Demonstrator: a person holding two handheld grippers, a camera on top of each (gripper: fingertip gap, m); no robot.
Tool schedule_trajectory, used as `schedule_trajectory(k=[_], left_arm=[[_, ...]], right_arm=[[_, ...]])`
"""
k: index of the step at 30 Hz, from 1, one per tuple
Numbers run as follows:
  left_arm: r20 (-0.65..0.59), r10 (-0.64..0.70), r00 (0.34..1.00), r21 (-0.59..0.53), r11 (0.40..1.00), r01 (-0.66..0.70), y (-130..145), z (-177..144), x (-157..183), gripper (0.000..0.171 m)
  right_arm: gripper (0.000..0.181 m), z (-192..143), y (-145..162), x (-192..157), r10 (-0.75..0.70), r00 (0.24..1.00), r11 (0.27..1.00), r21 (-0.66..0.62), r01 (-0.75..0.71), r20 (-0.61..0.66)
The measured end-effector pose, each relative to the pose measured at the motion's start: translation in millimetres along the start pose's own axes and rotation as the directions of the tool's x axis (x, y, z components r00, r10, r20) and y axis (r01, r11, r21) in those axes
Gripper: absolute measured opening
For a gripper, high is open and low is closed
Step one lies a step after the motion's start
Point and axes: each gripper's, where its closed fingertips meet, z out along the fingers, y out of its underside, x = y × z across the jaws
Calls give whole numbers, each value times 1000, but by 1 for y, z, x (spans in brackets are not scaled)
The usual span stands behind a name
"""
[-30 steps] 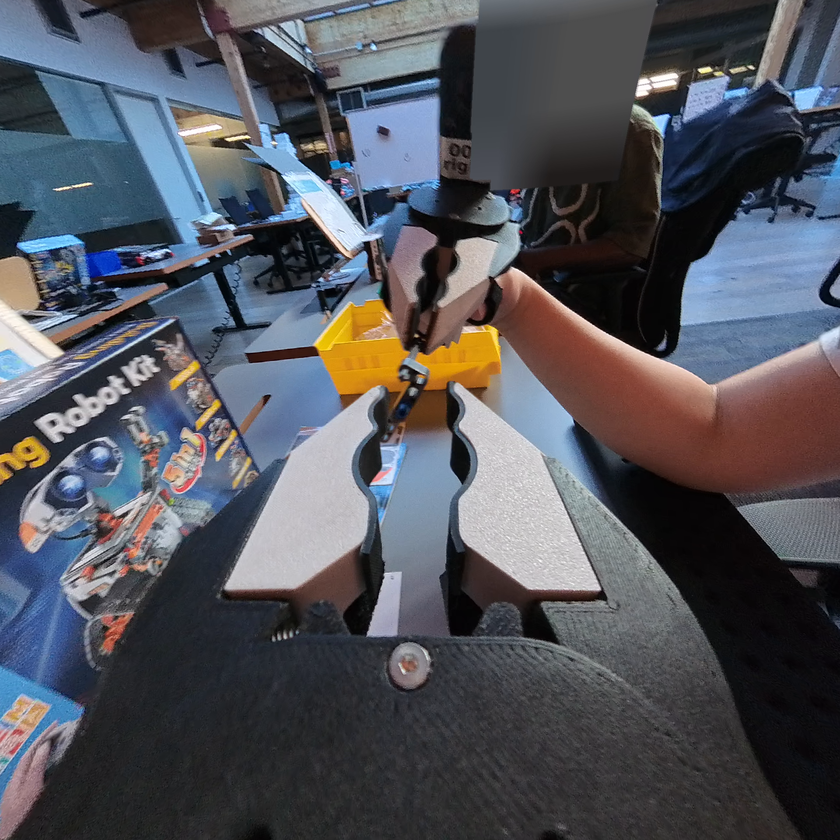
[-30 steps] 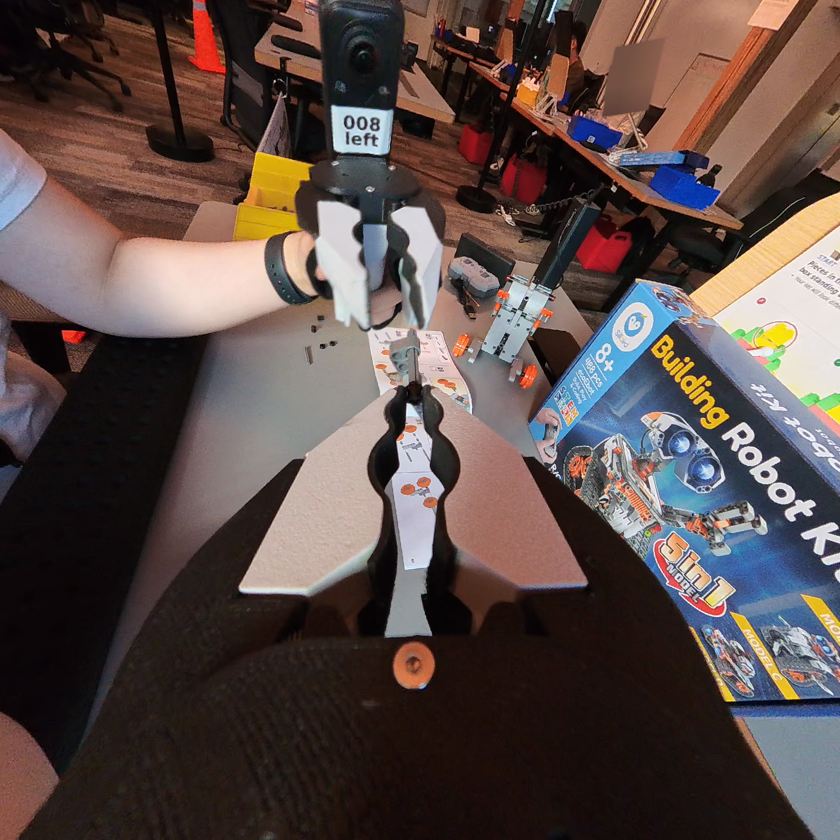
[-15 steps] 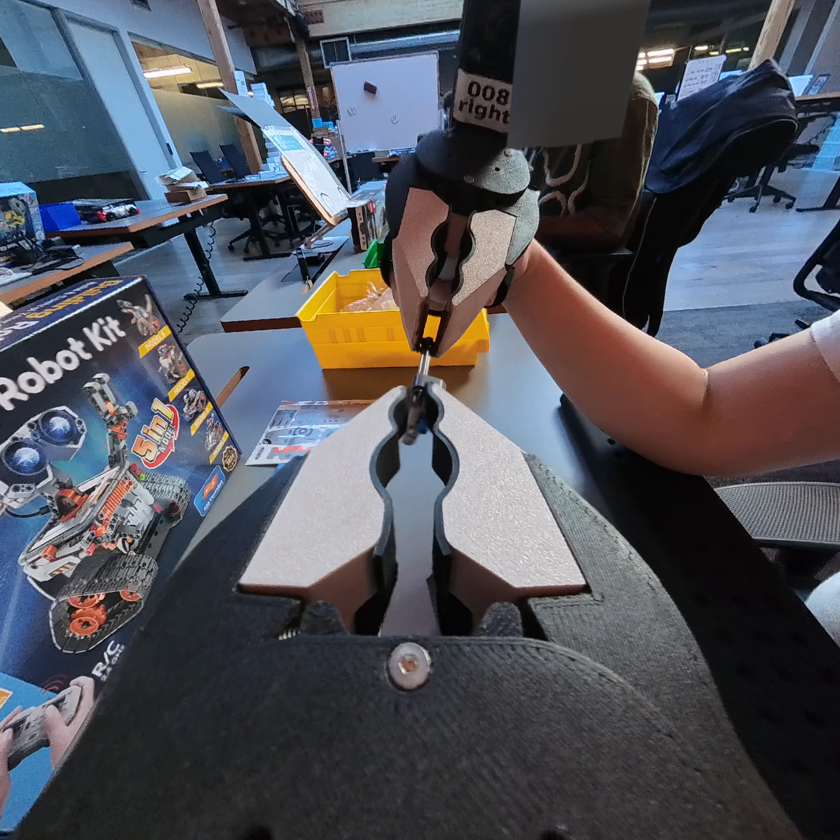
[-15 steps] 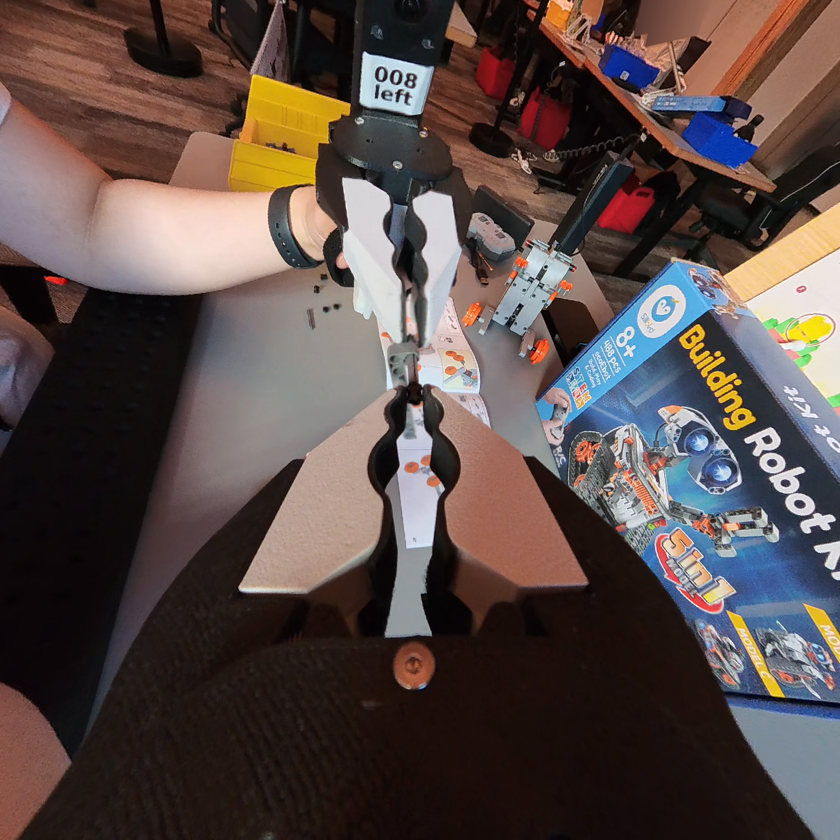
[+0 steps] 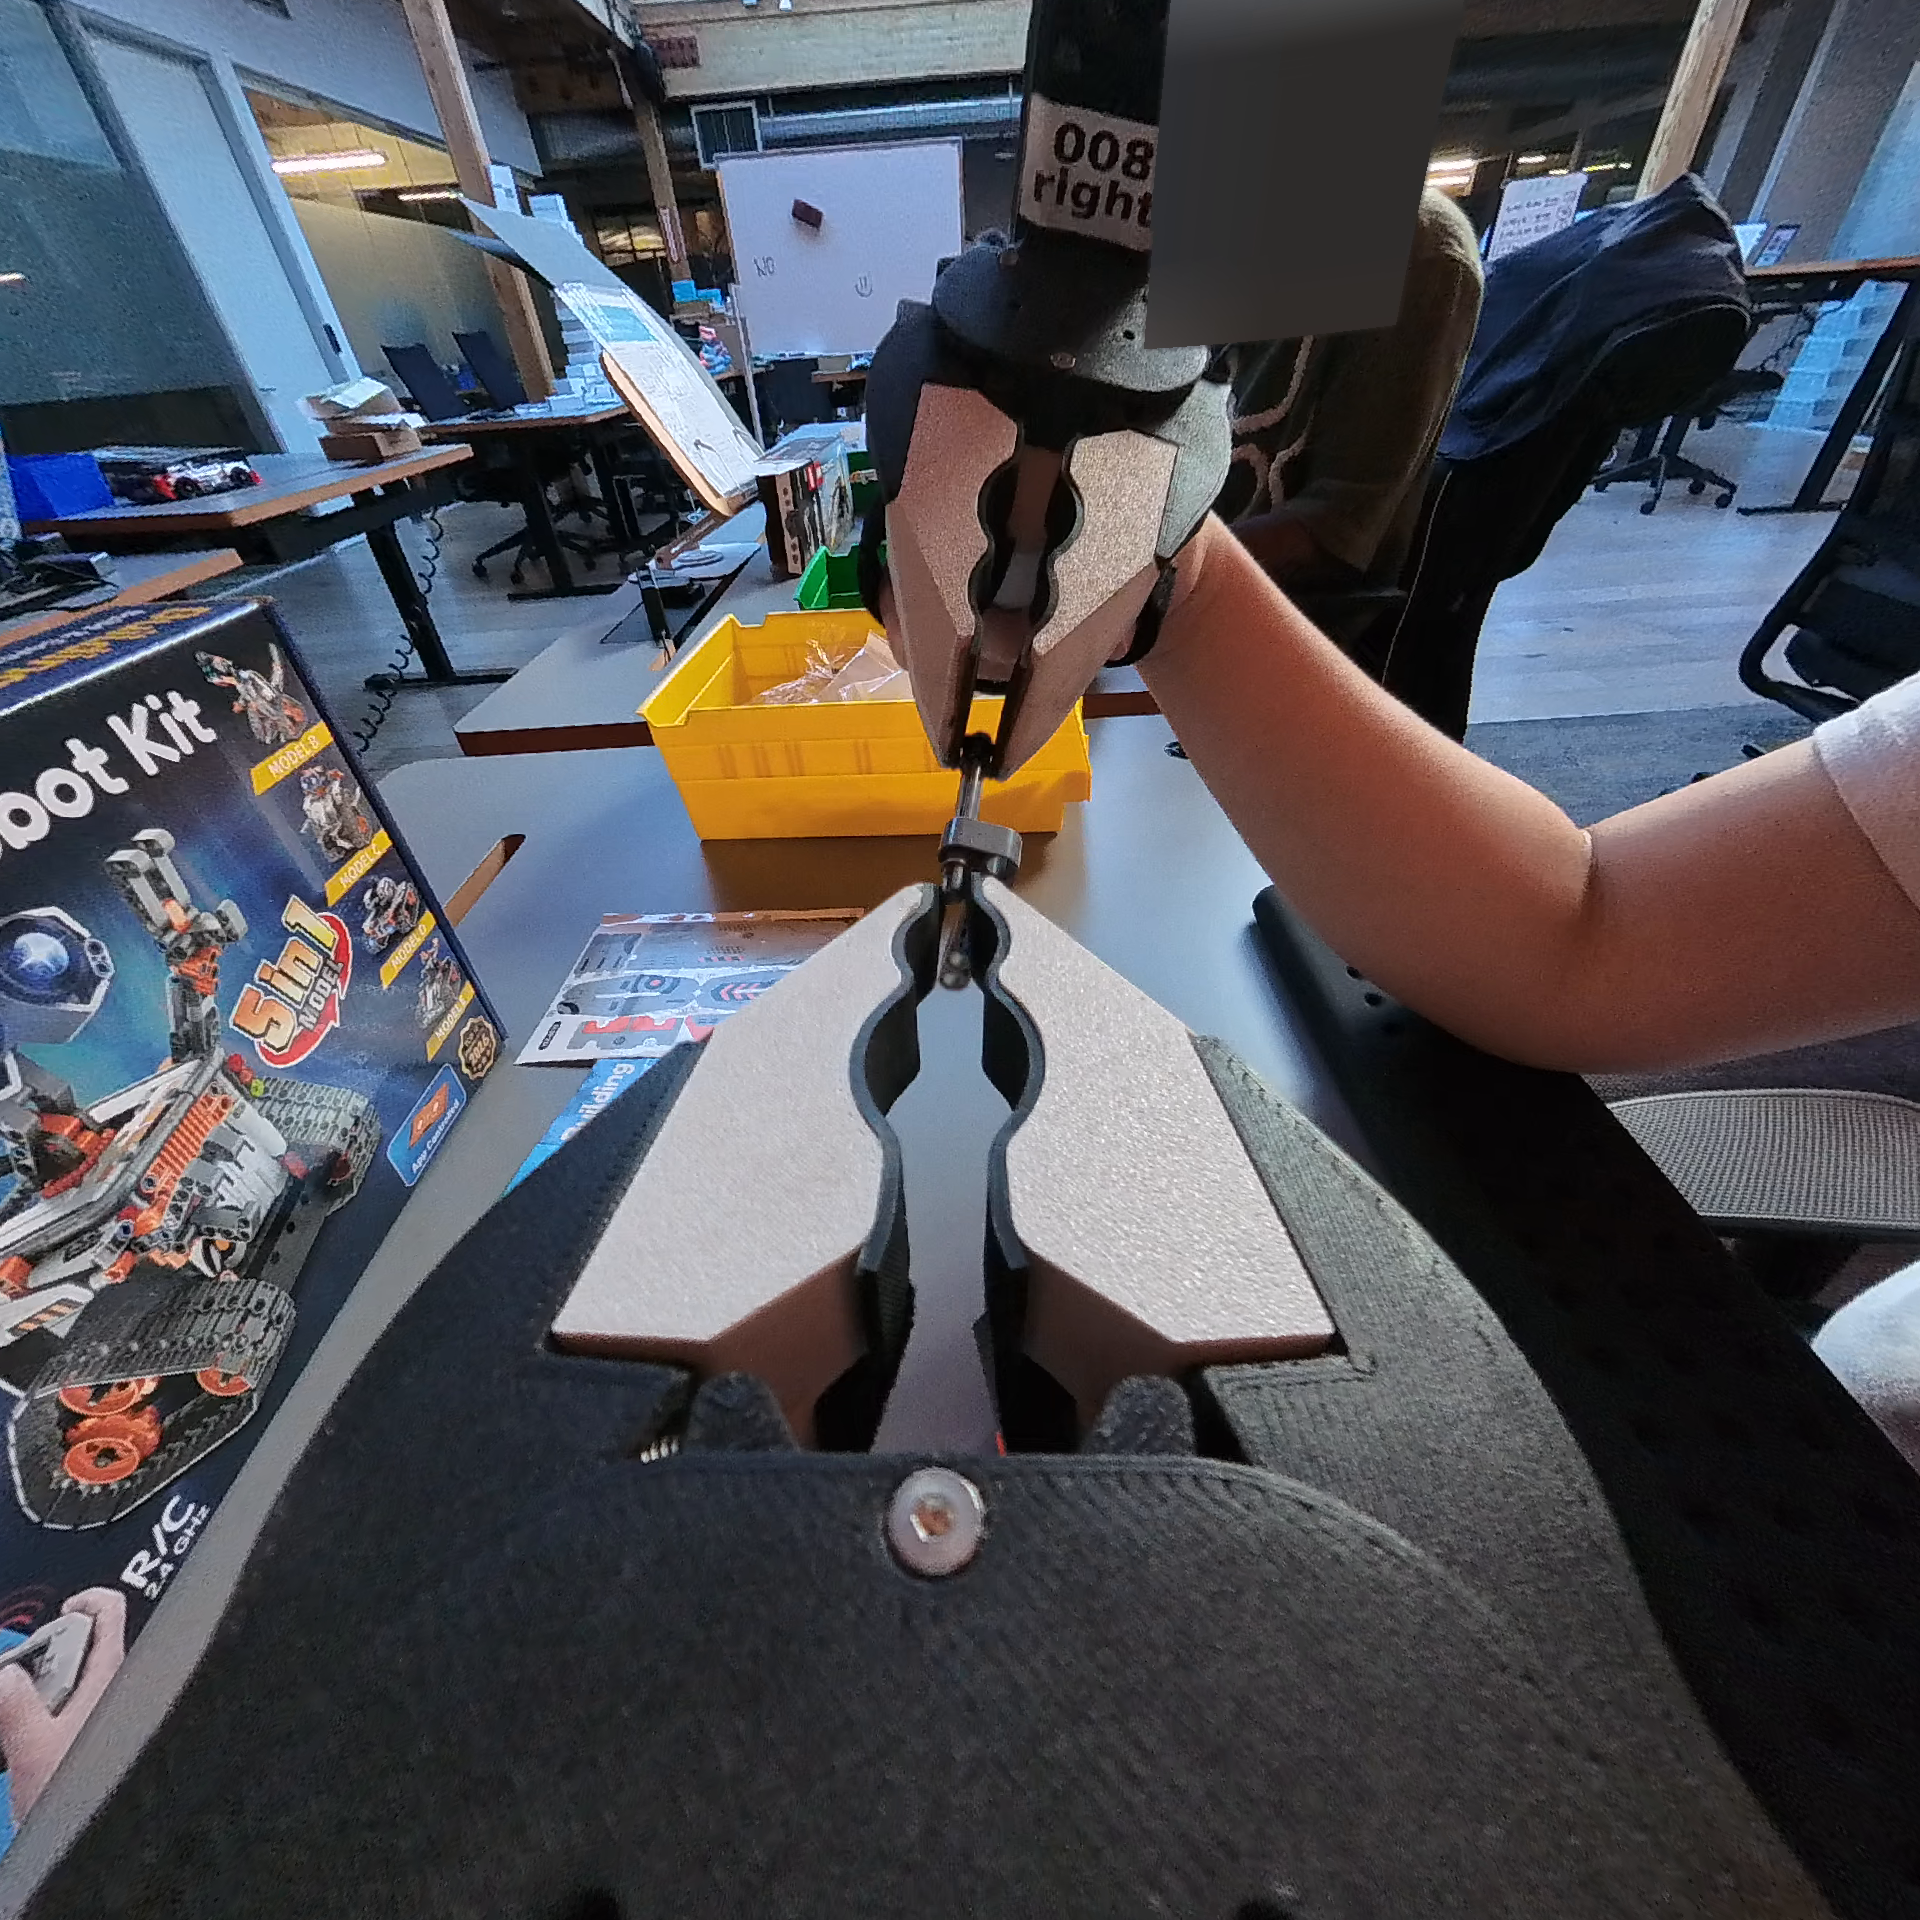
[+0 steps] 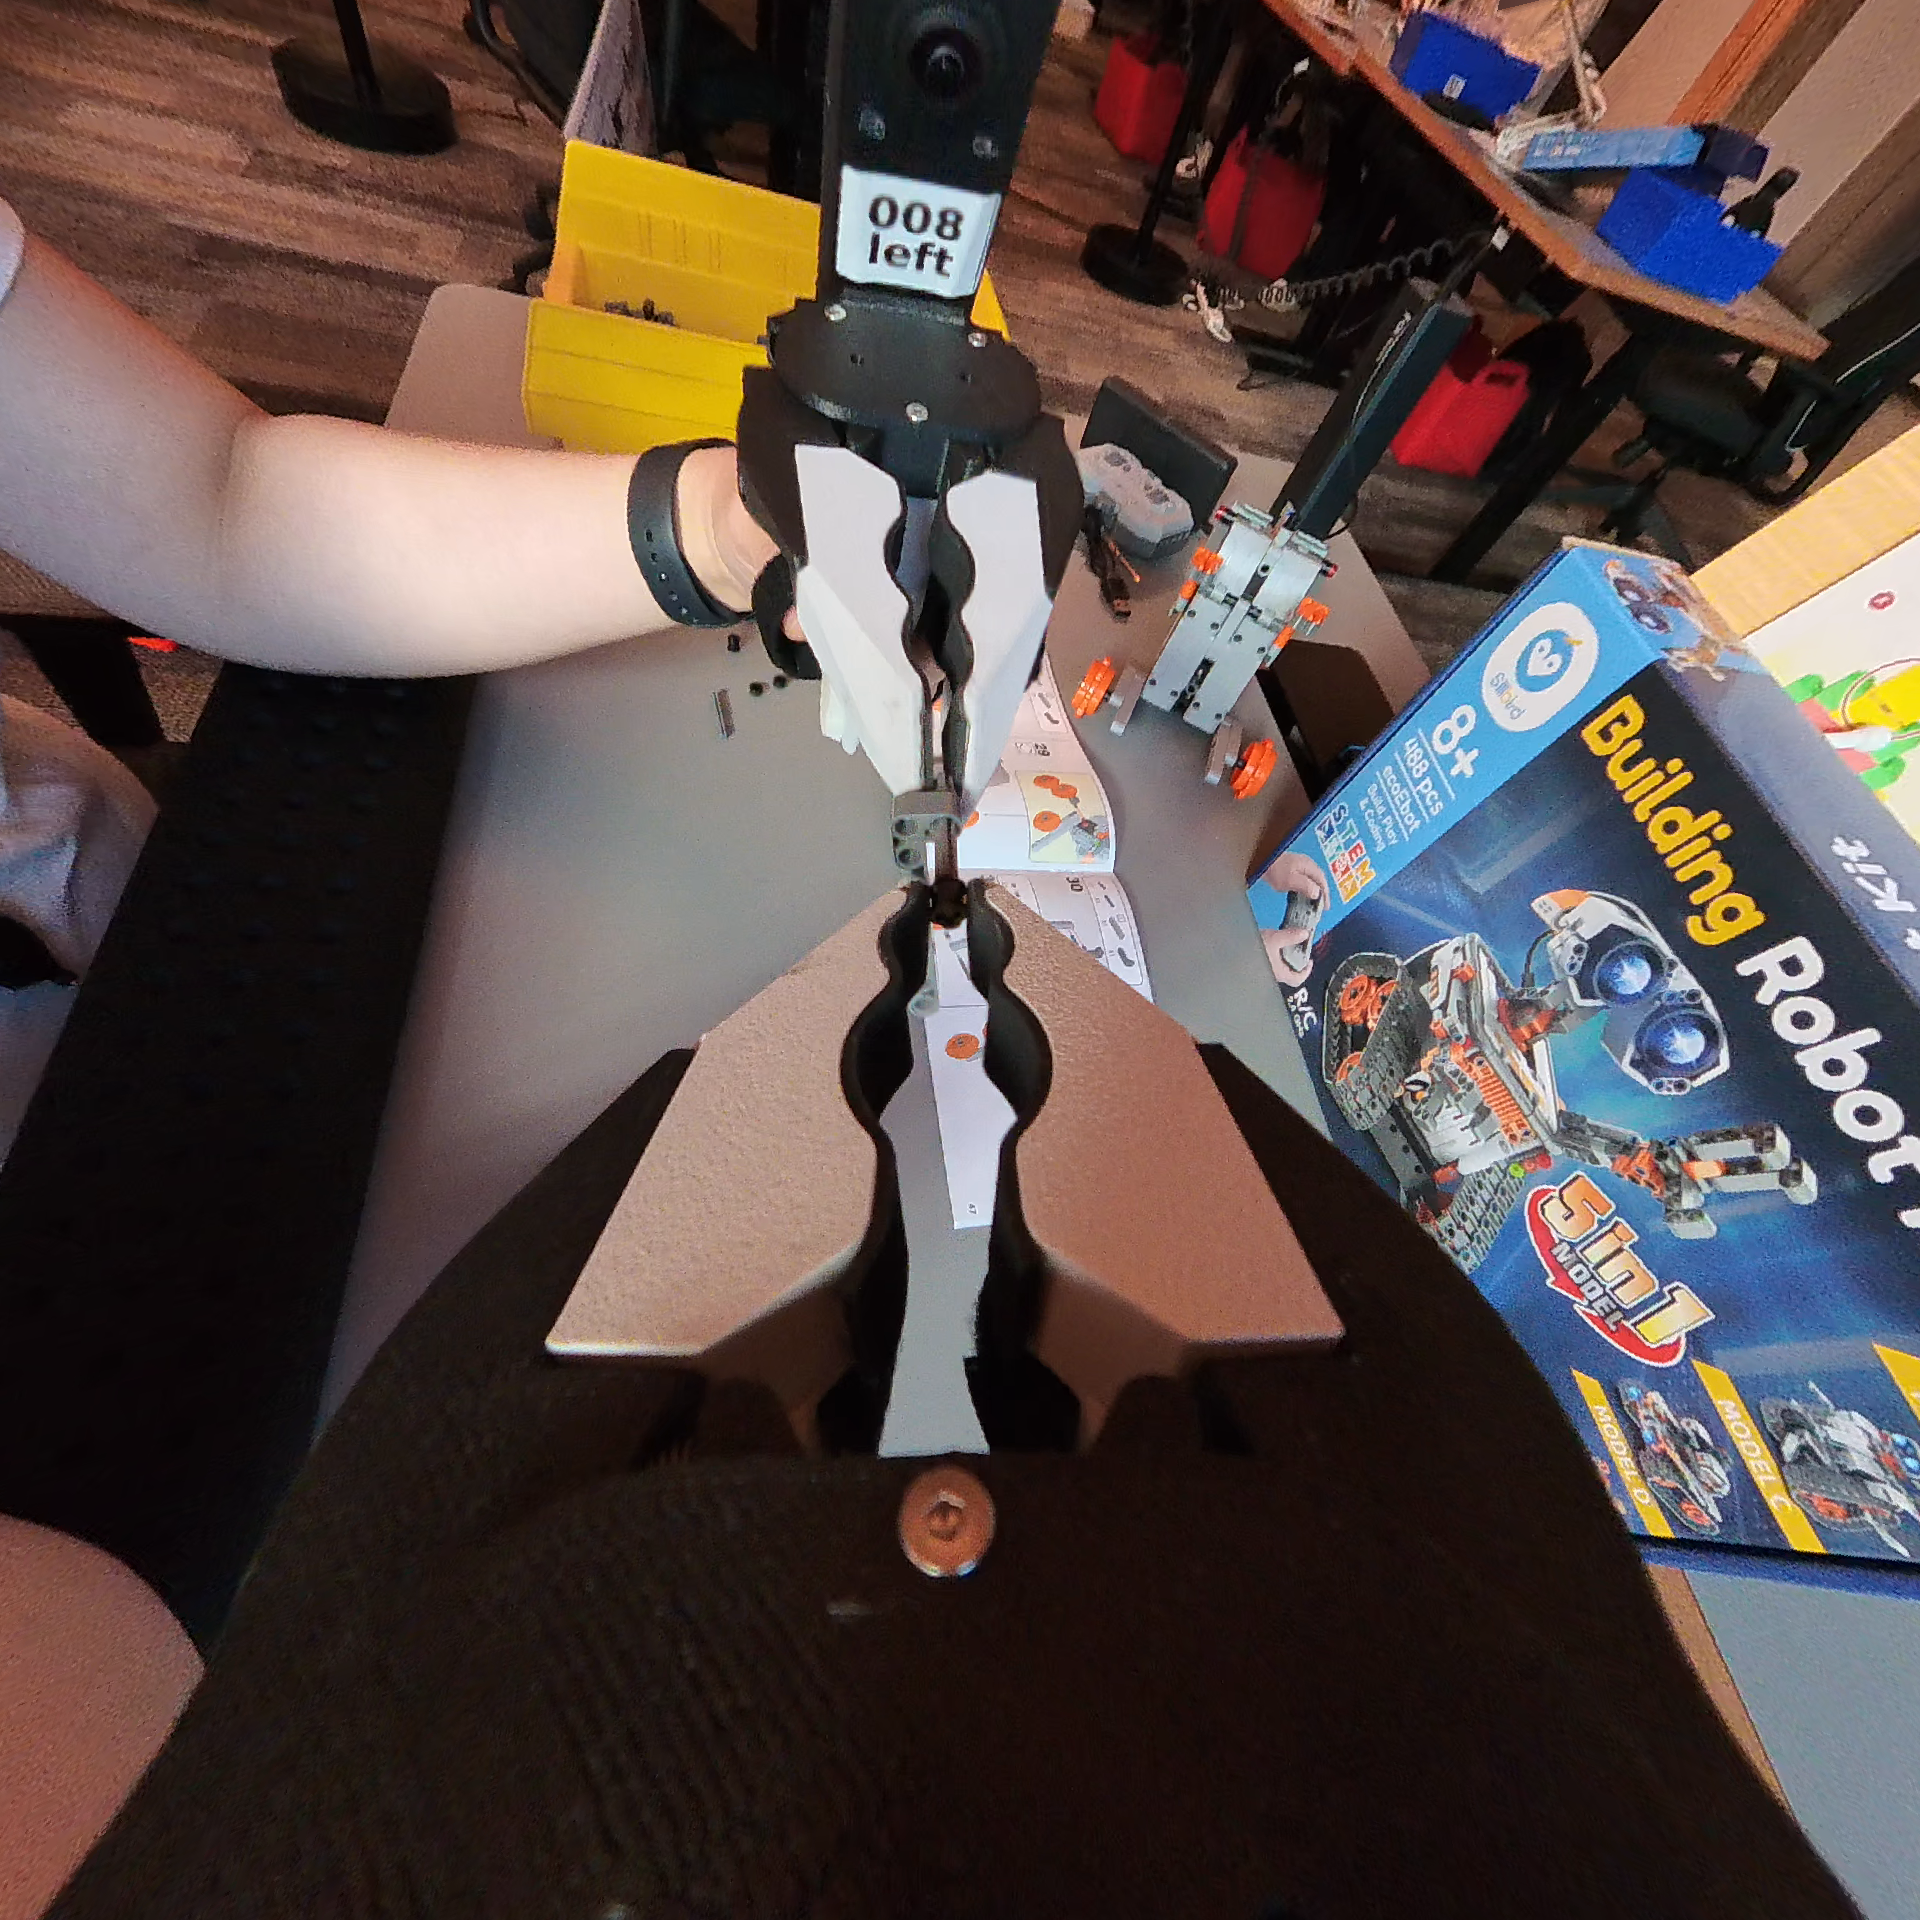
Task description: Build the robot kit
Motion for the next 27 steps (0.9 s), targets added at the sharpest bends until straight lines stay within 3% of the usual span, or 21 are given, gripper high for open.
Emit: schedule_trajectory(k=[6, 9, 12, 15, 19, 21, 22, 24, 27], left_arm=[[-60, -61, 996, 83, 994, 66, -7, -1, 7, 0], [-115, -187, 976, 179, 962, 206, -14, -10, 14, 0], [-135, -315, 940, 242, 909, 339, -3, -27, 23, 0], [-153, -432, 889, 334, 824, 458, 14, -51, 33, 0], [-141, -542, 828, 402, 733, 548, 32, -68, 32, 0], [-189, -599, 778, 390, 681, 620, 43, -64, 33, 0], [-228, -628, 744, 384, 644, 661, 45, -61, 31, 0], [-281, -658, 698, 379, 593, 711, 53, -55, 25, 0], [-283, -703, 652, 381, 542, 749, 69, -53, 13, 0]], right_arm=[[6, -4, -13, -3, 5, 1000, 996, 87, -7, 21], [7, 0, -24, -5, 12, 999, 988, 151, -17, 38], [25, 8, -44, -5, 63, 998, 952, 299, -67, 24], [25, 14, -57, -11, 194, 975, 809, 545, -220, 107], [22, 48, -15, -16, 393, 885, 640, 617, -458, 249], [9, 53, -12, -13, 419, 826, 517, 650, -557, 376], [12, 58, -12, -13, 422, 792, 473, 638, -607, 441], [12, 68, -5, -12, 423, 754, 449, 608, -656, 502], [13, 70, 1, -7, 441, 757, 450, 611, -652, 483]])
